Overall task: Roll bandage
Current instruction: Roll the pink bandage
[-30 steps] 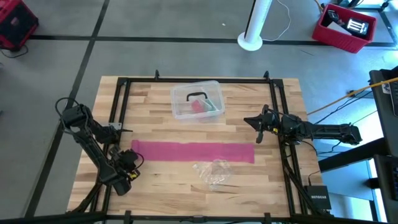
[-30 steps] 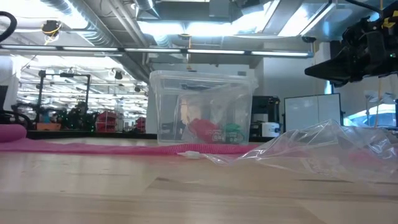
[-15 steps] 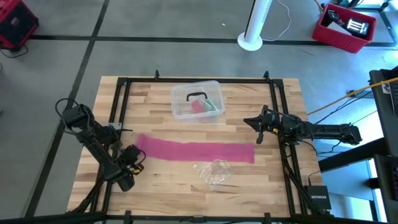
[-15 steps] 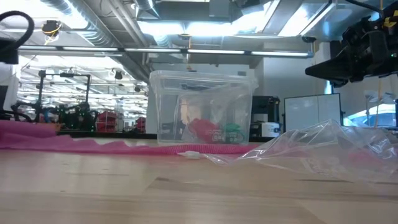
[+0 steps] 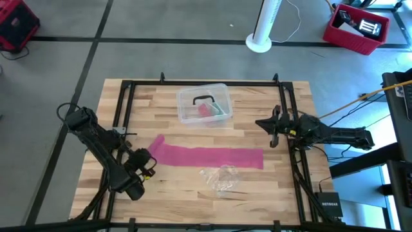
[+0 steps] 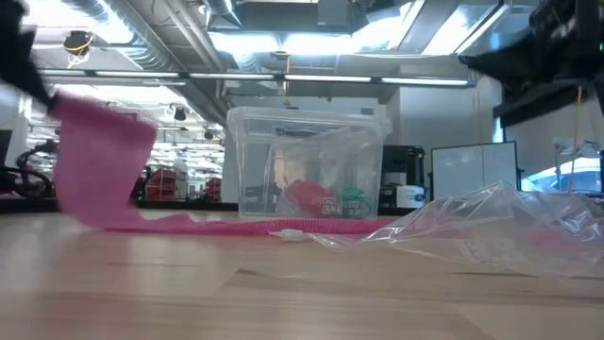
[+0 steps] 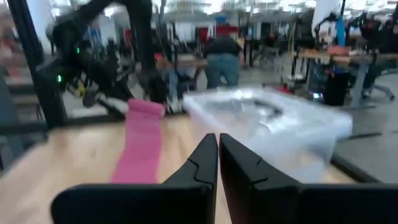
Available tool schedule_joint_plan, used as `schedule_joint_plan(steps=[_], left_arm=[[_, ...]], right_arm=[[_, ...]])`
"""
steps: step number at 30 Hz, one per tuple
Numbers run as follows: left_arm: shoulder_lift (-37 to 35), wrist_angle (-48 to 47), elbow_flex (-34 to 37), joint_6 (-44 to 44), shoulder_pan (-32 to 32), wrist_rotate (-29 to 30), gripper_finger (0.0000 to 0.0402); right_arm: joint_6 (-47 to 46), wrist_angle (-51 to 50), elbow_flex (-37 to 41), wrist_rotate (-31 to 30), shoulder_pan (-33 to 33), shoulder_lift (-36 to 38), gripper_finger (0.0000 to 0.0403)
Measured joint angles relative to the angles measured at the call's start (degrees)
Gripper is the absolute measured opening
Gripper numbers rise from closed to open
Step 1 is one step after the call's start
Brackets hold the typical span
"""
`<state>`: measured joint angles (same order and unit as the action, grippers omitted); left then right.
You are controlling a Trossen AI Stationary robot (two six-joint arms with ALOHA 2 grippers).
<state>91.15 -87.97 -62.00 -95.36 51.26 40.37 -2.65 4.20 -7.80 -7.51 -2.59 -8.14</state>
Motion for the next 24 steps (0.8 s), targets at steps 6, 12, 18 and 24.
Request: schedule_joint_plan(steps=[6, 12, 18, 24], left_arm=[[-2.1, -1.5, -11.2, 11.6, -4.4, 11.3, 0.0001], [-2.1, 2.0, -21.3, 25.6, -10.3, 19.4, 0.0], [-2.0, 10.7, -25.8, 39.5, -14.8, 24.3, 0.0], [-2.0, 17.9, -25.8, 46.3, -19.4, 23.8, 0.0]], right_arm=[[0.6, 0.1, -4.2, -0.8, 0.0, -2.5, 0.0028], [3.2, 4.5, -5.0, 1.1, 0.0, -11.1, 0.0106], [10.4, 18.6, -5.1, 2.1, 0.0, -22.6, 0.0193], [7.4, 23.7, -5.2, 4.7, 0.0, -31.4, 0.0224]])
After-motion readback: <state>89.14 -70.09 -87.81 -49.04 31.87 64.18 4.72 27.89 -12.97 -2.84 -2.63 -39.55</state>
